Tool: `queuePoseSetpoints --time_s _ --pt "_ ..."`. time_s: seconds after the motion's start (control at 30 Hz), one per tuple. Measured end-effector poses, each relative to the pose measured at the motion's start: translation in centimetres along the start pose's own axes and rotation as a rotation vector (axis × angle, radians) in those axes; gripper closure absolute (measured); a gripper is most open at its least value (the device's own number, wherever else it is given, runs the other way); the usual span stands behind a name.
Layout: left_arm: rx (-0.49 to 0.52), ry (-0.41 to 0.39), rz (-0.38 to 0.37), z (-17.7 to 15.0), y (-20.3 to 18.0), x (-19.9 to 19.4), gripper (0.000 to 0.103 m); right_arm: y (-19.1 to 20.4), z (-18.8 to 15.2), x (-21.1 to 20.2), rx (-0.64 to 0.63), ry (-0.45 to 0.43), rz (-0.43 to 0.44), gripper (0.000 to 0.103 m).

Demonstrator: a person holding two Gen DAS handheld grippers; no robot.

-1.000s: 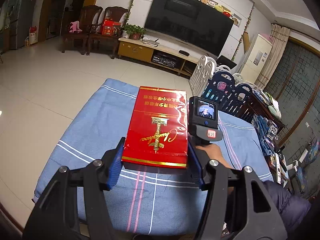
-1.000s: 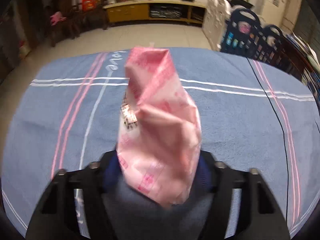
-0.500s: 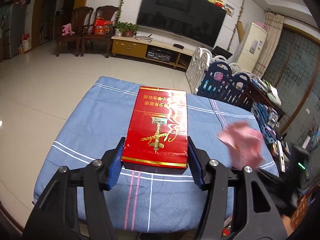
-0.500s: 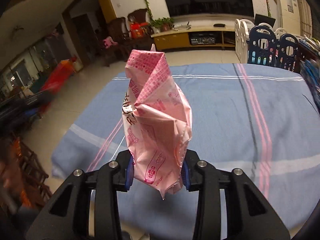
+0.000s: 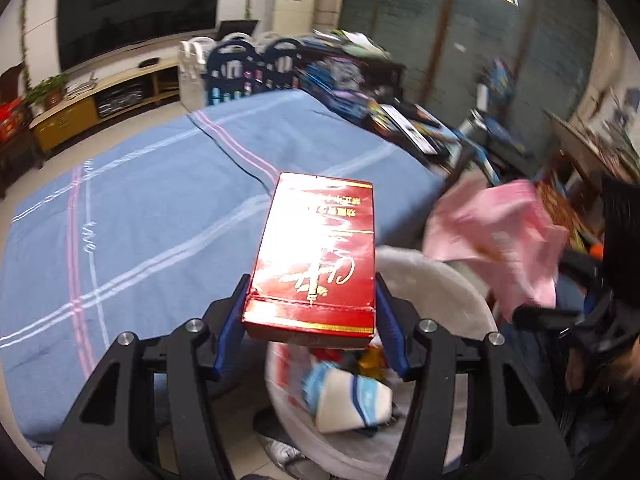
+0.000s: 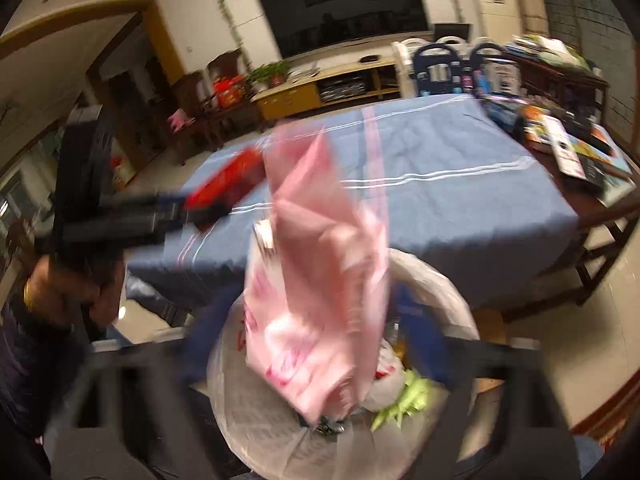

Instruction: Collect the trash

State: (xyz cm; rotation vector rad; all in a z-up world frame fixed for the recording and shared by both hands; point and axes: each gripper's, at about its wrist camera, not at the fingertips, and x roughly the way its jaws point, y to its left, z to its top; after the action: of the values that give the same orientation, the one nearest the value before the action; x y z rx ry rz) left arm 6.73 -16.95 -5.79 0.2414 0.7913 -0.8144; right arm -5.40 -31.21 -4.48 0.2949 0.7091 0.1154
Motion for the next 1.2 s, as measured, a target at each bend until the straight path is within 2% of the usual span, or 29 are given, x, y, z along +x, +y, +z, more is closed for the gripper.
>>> queuePoseSetpoints --time_s 0.07,0.13,0.2,0.3,0.47,0.5,0.53,0.57,0.67,0.73,0.9,1.1,1.2 --pt "0.009 0.028 -0.005 -1.5 -2.0 0.7 0.044 -1.4 0.0 -1.0 0.044 -0.088 -0.015 0.003" --pt "0.025 0.044 -0.010 -2.8 -3.6 1.2 0.044 -3.1 -0.5 -1.8 0.103 -0.137 0.039 0.003" --pt "0.035 0.049 -0.019 -3.5 -4.3 1.2 0.044 -4.6 -0.7 -2.2 0.185 -0.182 0.040 0.003" --pt "0.047 0.049 -0.055 -4.3 -5.6 1.1 0.044 -5.8 -0.7 -2.2 0.275 -0.217 0.066 0.003" --pt "0.107 0.042 -0.096 -4.2 -6.7 0.7 0.042 -8.4 -1.2 -2.6 0.415 -0.217 0.107 0.003" --pt "0.114 0.044 -0.101 -4.2 -6.7 0.7 0.038 -8.5 -1.3 -2.7 0.425 -0.221 0.110 0.003" --pt "0.116 0.049 -0.098 -4.2 -6.8 0.8 0.018 -8.5 -1.3 -2.8 0.427 -0.221 0.111 0.003" --pt "0.118 0.044 -0.086 -4.2 -6.7 0.6 0.011 -8.5 -1.3 -2.7 0.425 -0.219 0.109 0.003" --pt "0.123 0.009 -0.054 -4.0 -6.5 -0.1 0.007 -8.1 -1.0 -2.3 0.395 -0.205 0.094 0.003" --pt "0.101 -0.007 -0.021 -3.7 -5.8 -0.2 0.003 -7.6 -0.9 -2.0 0.370 -0.197 0.083 0.003" --pt "0.001 -0.023 0.097 -2.9 -3.3 -0.3 0.003 -5.6 -0.5 -0.4 0.262 -0.166 0.043 0.003" --pt "-0.156 -0.023 0.344 -3.1 1.2 -1.5 0.003 -2.0 0.0 0.9 0.081 -0.172 0.000 0.003" --pt "-0.260 -0.018 0.400 -3.9 3.3 -2.6 0.003 -0.4 0.2 1.9 -0.001 -0.170 -0.036 0.003"
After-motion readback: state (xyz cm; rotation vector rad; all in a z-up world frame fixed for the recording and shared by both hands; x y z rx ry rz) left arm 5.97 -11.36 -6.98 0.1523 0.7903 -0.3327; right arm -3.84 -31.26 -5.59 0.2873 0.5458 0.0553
